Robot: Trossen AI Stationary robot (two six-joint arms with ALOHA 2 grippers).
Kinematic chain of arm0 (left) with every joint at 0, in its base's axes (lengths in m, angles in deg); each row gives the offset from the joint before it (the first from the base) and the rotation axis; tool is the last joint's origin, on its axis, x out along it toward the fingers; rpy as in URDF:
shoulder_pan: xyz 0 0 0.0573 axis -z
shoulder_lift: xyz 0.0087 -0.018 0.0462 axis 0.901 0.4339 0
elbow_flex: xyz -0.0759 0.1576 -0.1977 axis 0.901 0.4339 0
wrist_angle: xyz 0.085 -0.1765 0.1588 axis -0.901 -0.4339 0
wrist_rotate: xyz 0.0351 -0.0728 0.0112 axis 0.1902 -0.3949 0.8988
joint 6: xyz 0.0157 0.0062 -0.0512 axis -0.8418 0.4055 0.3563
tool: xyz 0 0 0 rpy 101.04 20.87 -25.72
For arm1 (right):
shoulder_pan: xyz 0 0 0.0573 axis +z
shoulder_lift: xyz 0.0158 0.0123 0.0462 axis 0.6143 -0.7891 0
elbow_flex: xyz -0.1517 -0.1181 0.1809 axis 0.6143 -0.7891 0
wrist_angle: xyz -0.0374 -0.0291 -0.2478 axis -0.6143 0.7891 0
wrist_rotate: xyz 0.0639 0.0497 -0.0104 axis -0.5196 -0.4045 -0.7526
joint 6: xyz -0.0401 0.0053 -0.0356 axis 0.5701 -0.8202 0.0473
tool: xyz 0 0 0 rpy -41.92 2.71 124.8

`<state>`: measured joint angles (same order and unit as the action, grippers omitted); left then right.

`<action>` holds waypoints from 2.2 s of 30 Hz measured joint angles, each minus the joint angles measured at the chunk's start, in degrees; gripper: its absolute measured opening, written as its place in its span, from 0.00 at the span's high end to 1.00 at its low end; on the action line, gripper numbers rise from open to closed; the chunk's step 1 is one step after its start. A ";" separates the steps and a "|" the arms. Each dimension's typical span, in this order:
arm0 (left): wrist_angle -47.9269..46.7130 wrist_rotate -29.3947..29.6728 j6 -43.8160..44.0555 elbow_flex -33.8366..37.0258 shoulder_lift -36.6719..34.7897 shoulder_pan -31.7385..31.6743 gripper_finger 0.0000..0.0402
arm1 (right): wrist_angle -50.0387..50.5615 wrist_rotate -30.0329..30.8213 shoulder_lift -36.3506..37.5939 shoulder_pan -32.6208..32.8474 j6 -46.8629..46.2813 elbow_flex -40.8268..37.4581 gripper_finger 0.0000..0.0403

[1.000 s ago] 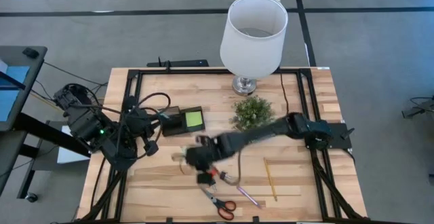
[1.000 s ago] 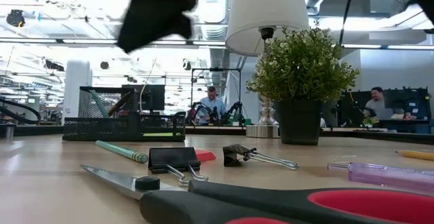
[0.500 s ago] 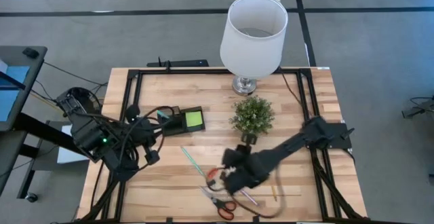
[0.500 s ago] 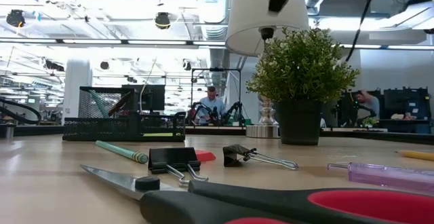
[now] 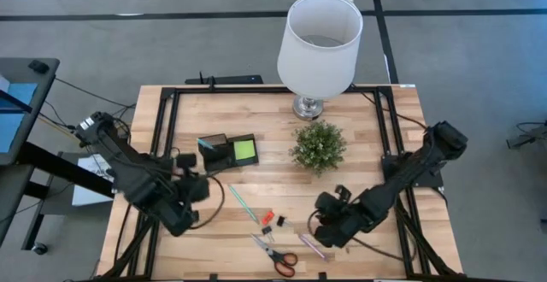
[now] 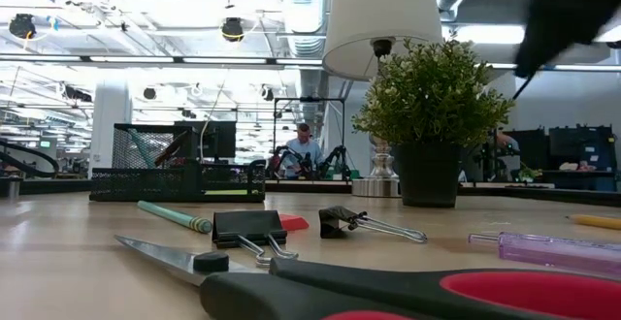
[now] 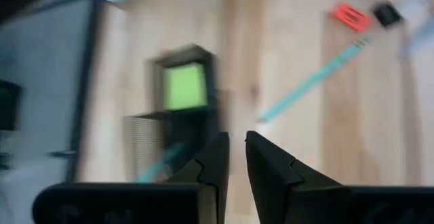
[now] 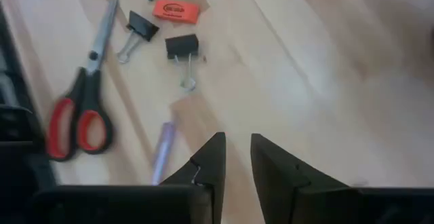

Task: Pick and place office supplies into organizer
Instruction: Put the yellow pencil into the black desk organizer

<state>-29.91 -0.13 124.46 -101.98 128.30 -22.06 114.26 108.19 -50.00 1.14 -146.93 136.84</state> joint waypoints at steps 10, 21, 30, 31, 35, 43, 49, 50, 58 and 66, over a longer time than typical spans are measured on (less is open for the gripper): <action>43.68 -12.95 -23.96 18.40 0.02 -3.53 0.89 | 1.55 -10.45 3.90 9.53 -28.15 -3.50 0.84; 60.52 -14.86 -37.40 20.61 0.02 -11.16 0.89 | -7.97 -22.70 -7.07 17.24 -46.38 -2.66 0.89; 61.52 -15.40 -39.35 20.61 0.00 -13.73 0.89 | -6.15 -24.01 -7.97 13.30 -38.93 -1.81 0.93; 61.44 -15.42 -39.33 20.61 0.00 -13.87 0.89 | -6.42 -24.75 -7.98 12.78 -38.00 -1.81 0.93; 60.88 -15.53 -38.87 20.61 0.00 -13.88 0.89 | -6.59 -33.13 -8.54 11.03 -36.61 -1.79 0.92; 56.54 -12.10 -35.94 20.61 0.00 -13.71 0.89 | -2.34 -32.68 -8.06 10.68 -38.53 -1.77 0.92; 53.00 -10.83 -36.45 20.61 0.00 -13.86 0.89 | -2.35 -32.74 -8.06 10.68 -38.51 -1.77 0.93; 52.73 -10.83 -37.02 20.61 0.00 -13.85 0.89 | -2.37 -32.74 -8.06 10.55 -38.48 -1.77 0.93; 50.63 -11.05 -37.83 20.61 0.00 -14.02 0.89 | -2.27 -32.72 -8.06 10.30 -36.28 -1.77 0.93; 50.67 -11.03 -35.58 20.60 -0.02 -14.04 0.89 | -2.04 -32.50 -8.06 10.39 -35.96 -1.77 0.94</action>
<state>20.76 -11.16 88.88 -81.38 128.28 -36.10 112.21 75.69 -58.06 11.53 -182.89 135.07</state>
